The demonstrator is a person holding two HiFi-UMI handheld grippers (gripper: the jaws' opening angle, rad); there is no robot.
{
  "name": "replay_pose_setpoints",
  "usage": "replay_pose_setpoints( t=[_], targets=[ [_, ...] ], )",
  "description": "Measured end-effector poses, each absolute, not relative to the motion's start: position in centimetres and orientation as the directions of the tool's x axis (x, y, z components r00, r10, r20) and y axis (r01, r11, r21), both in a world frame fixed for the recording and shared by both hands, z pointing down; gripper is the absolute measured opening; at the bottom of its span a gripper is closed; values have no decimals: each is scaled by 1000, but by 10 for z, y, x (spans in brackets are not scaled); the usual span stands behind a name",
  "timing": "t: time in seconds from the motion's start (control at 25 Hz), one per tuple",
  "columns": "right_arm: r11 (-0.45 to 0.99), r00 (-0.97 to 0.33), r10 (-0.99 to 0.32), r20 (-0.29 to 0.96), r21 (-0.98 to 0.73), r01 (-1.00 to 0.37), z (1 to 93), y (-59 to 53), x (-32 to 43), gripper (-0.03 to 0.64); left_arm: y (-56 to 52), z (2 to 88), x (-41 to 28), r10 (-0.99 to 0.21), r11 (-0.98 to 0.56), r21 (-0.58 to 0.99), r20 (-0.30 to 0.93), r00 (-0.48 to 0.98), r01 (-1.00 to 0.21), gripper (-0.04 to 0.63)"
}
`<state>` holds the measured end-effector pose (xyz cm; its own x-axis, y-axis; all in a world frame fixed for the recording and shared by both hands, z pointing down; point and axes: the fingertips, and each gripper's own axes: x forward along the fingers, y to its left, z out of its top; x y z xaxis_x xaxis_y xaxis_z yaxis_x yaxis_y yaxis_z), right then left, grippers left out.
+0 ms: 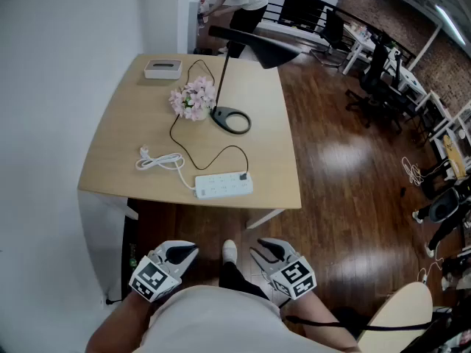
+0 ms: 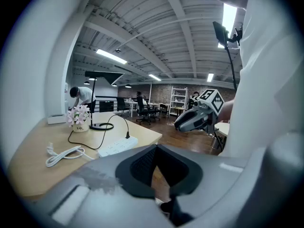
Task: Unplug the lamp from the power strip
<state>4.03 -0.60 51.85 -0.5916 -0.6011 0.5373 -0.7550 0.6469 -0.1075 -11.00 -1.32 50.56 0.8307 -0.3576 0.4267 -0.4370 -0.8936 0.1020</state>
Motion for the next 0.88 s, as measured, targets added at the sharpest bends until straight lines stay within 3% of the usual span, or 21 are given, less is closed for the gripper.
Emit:
replay_pose_setpoints(
  t=[0.4, 0.88],
  targets=[
    [787, -612, -487, 623, 10, -617, 555, -206, 102, 117, -183, 543, -9, -385, -876, 57, 515, 765, -479, 5],
    [914, -558, -310, 770, 79, -398, 642, -277, 81, 110, -251, 643, 30, -178, -892, 181, 704, 688, -415, 3]
  ],
)
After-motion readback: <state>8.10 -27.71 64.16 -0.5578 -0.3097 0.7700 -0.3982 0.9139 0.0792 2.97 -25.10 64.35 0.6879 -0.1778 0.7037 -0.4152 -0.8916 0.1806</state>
